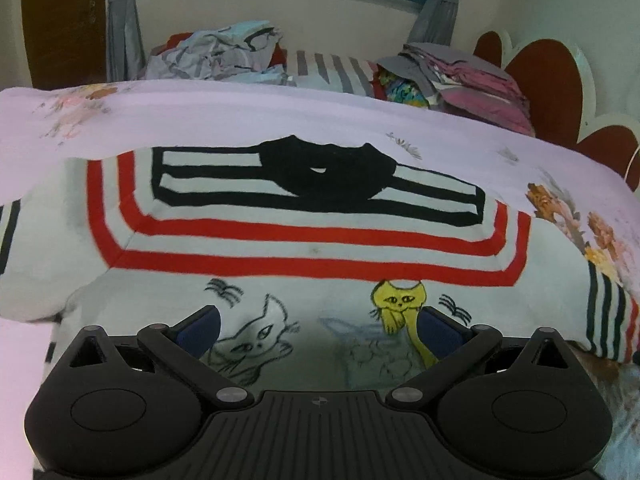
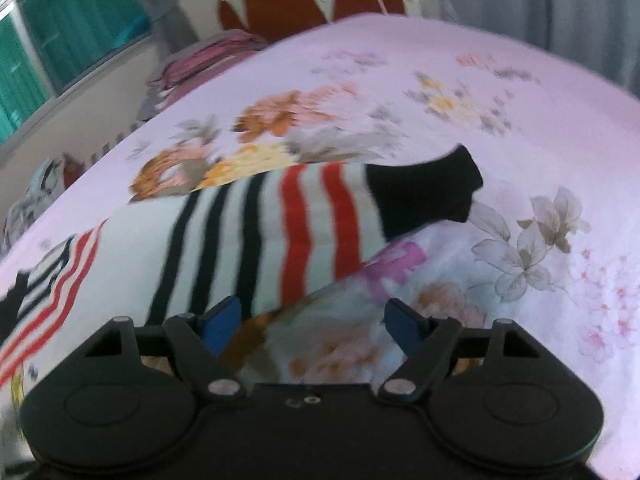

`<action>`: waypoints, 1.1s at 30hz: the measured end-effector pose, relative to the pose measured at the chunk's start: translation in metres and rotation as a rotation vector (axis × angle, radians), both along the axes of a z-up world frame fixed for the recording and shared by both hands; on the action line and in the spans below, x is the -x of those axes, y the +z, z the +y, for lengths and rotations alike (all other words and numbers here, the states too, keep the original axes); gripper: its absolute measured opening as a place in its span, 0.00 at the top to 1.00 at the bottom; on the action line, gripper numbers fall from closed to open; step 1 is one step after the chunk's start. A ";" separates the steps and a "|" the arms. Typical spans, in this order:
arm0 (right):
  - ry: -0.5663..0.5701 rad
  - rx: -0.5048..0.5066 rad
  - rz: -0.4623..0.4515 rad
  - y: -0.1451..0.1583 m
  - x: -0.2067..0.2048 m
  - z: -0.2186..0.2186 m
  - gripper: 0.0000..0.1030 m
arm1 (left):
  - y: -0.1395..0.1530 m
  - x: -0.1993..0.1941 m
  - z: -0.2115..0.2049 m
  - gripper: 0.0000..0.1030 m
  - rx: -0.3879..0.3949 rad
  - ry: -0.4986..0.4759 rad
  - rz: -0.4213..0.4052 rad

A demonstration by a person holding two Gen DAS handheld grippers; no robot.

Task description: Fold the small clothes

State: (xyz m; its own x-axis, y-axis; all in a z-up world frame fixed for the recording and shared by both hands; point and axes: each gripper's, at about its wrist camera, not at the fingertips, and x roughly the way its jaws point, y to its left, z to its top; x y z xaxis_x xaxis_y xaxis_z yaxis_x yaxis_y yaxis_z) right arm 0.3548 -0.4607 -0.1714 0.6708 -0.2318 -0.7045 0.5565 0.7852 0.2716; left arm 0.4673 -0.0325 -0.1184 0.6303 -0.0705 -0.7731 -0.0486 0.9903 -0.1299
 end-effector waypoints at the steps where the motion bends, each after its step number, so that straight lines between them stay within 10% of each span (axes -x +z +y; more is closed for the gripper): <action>1: -0.012 -0.014 -0.002 -0.002 -0.003 -0.007 0.25 | -0.001 -0.003 -0.003 0.00 -0.006 -0.001 0.003; 7: -0.059 -0.061 -0.062 -0.006 -0.021 -0.036 0.34 | -0.001 -0.013 -0.005 0.00 -0.018 0.007 0.015; 14: -0.101 -0.065 -0.137 0.000 -0.032 -0.046 0.90 | 0.001 -0.020 0.005 0.00 -0.028 0.043 0.022; 25: 0.358 0.097 -0.329 0.074 -0.070 0.097 0.92 | 0.007 -0.027 0.066 0.00 0.214 0.168 0.031; 33: 0.699 0.042 -0.255 0.044 -0.100 0.250 0.92 | 0.013 -0.020 0.105 0.00 0.201 0.131 -0.017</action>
State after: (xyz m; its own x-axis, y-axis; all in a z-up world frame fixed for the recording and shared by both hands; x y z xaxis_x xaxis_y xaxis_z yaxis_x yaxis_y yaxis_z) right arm 0.4551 -0.2102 -0.1274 0.8132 0.2857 -0.5070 -0.1527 0.9454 0.2878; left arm 0.4874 0.0724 -0.1051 0.6569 -0.1387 -0.7411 -0.1715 0.9297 -0.3260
